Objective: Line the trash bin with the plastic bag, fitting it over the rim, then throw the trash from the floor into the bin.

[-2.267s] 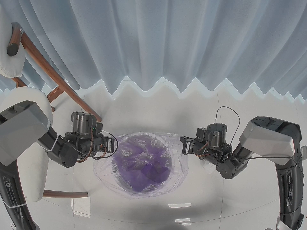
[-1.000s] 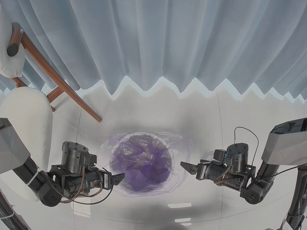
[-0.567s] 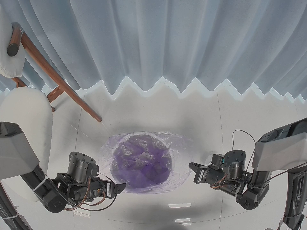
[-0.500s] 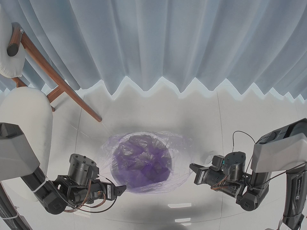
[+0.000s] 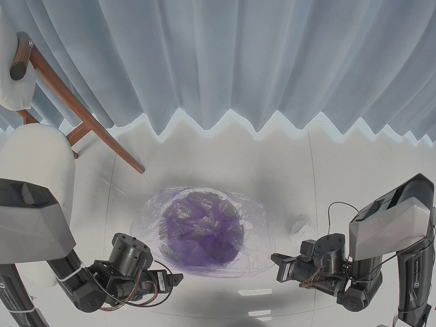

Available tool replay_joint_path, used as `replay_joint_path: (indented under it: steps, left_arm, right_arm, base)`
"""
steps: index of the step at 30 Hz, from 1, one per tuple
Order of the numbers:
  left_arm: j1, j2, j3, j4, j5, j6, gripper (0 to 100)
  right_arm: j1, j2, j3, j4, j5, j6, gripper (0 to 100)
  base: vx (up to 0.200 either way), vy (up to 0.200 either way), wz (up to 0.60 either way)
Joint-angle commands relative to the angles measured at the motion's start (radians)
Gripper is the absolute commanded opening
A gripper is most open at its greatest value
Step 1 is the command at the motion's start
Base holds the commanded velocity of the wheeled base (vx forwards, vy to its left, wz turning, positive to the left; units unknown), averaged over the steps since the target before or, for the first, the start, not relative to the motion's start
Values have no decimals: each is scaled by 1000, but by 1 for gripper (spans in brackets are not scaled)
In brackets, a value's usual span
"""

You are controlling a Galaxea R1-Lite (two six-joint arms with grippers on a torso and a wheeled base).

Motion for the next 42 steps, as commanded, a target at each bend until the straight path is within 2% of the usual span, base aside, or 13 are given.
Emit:
replay_joint_path:
  steps: [1,7,11,14,17,21,26,27,32,35,36,38,42]
  left_arm:
    - [1,32,-23,-2,12,-80,100]
    - [-17,-74,-19,2,-10,-239,100]
    - [-79,-170,-10,14,-60,-412,100]
    - [-72,-164,-31,14,-76,-532,100]
    - [-71,-112,-37,15,-66,-580,100]
    - [-77,-38,-39,3,-31,-586,100]
    - [-72,-2,-53,2,-26,-586,100]
    - [-71,6,-63,2,-23,-587,0]
    - [-88,28,-53,14,-16,-578,0]
    - [-168,35,-8,14,46,-552,0]
    - [-168,35,-8,14,46,-552,0]
    - [-227,67,30,14,75,-509,0]
    - [-229,130,44,3,89,-466,0]
  right_arm:
    - [14,10,-6,-13,-3,-4,0]
    - [12,15,0,-13,-2,-1,0]
    - [12,17,-7,-13,-2,-3,0]
    - [12,17,-14,-13,-2,-4,0]
    - [12,13,-14,-14,-2,-4,0]
    - [12,9,-15,-14,-2,-4,0]
    - [10,10,-14,-14,-6,-1,0]
    - [10,10,-15,-14,-8,-1,0]
    - [12,17,-9,-14,-9,0,0]
    - [12,27,2,-14,-9,2,0]
    - [12,27,2,-14,-9,2,0]
    - [14,32,14,-14,-9,4,0]
    - [24,56,6,-14,-9,2,0]
  base:
    - [0,0,0]
    - [0,0,0]
    - [0,0,0]
    - [0,0,0]
    - [0,0,0]
    - [0,0,0]
    - [0,0,0]
    - [0,0,0]
    - [0,0,0]
    - [0,0,0]
    - [0,0,0]
    - [0,0,0]
    - [0,0,0]
